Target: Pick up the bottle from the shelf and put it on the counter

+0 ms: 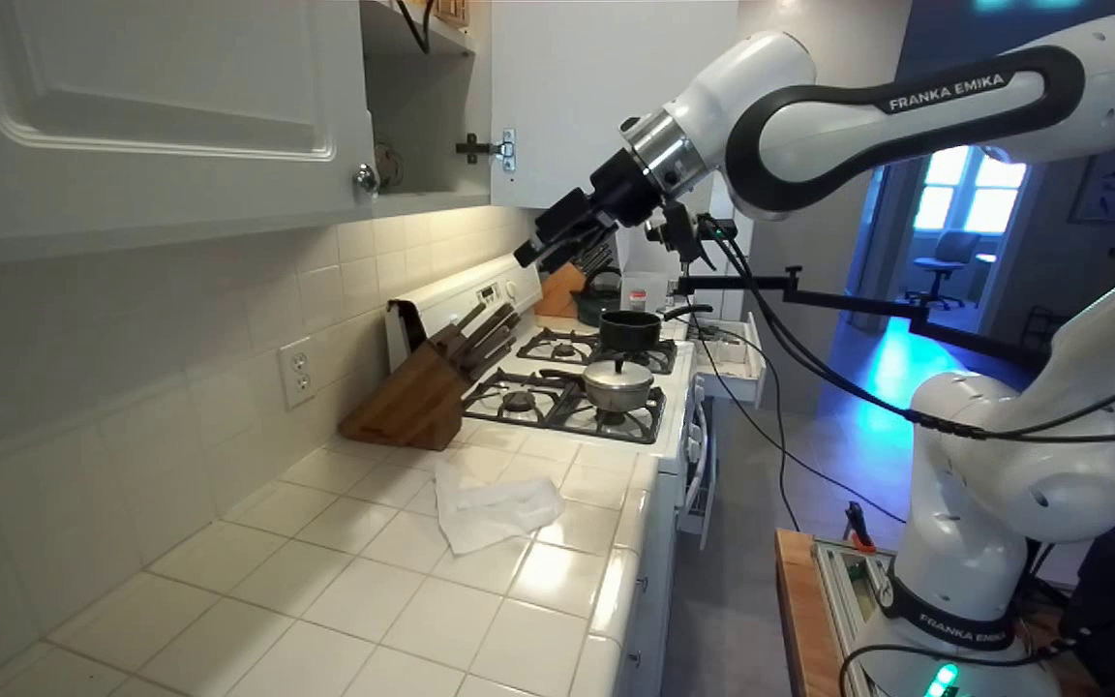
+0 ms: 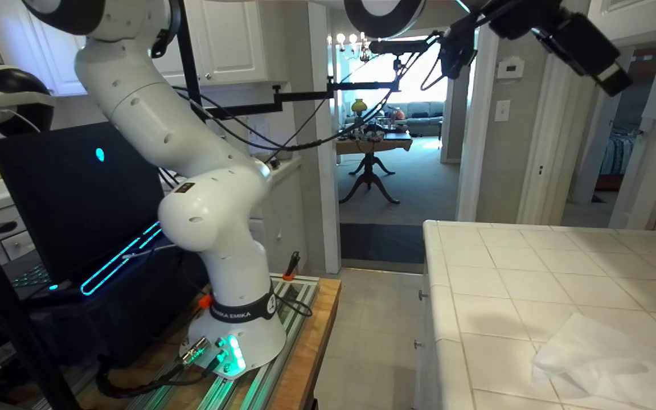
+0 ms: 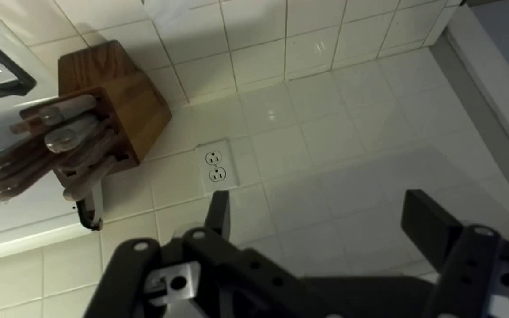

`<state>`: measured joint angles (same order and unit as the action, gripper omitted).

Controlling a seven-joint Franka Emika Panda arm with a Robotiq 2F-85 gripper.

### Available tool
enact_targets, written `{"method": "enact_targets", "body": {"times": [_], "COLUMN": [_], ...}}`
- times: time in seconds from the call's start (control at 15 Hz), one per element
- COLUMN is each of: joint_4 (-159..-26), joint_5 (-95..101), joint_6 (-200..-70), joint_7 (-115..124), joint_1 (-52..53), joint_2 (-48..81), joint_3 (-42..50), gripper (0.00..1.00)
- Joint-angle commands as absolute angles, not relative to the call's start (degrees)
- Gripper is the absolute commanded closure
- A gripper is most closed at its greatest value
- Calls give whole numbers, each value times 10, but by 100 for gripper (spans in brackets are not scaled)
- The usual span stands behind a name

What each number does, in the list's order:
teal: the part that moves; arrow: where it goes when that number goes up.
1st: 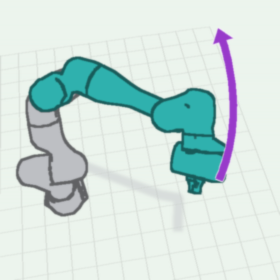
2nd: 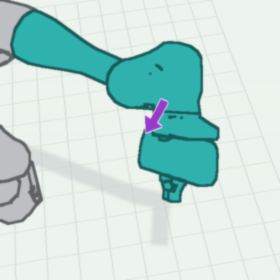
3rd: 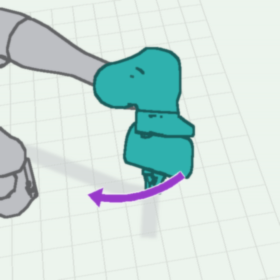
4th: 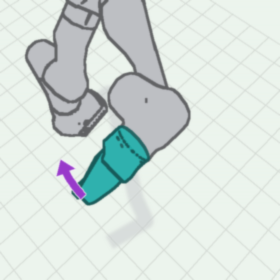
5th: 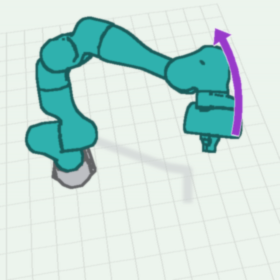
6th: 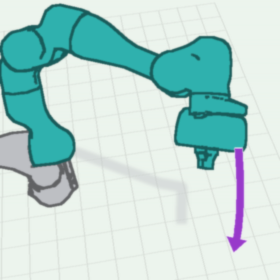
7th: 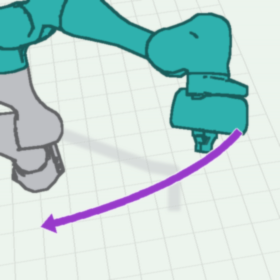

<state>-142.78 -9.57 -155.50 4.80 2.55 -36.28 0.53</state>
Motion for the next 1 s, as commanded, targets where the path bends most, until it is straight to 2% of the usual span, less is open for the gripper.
{"method": "enact_targets", "body": {"times": [0.0,0.93], "joint_4": [-1349,-1188], "joint_5": [-99,-33], "joint_6": [-1541,-1595], "joint_7": [20,-16], "joint_1": [45,16], "joint_2": [-306,-182], "joint_3": [23,12], "gripper": [0,0]}}
